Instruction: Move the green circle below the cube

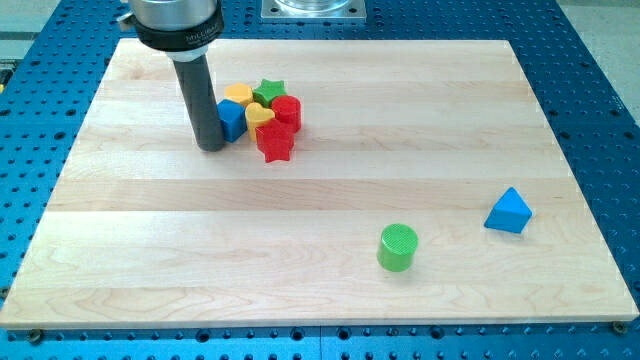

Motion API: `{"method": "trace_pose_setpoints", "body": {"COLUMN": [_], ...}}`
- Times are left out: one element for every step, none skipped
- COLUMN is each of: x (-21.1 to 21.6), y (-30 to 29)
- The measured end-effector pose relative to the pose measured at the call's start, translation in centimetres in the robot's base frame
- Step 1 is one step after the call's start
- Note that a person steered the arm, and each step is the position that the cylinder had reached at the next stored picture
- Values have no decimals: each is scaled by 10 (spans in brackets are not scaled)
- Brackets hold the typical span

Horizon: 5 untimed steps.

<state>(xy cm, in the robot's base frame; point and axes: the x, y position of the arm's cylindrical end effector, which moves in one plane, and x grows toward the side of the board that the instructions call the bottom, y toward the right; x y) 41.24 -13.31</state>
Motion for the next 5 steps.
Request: {"method": "trace_pose_setpoints", "body": {"x": [69, 74, 74, 98, 151], "y": [43, 123, 200, 281, 281]}}
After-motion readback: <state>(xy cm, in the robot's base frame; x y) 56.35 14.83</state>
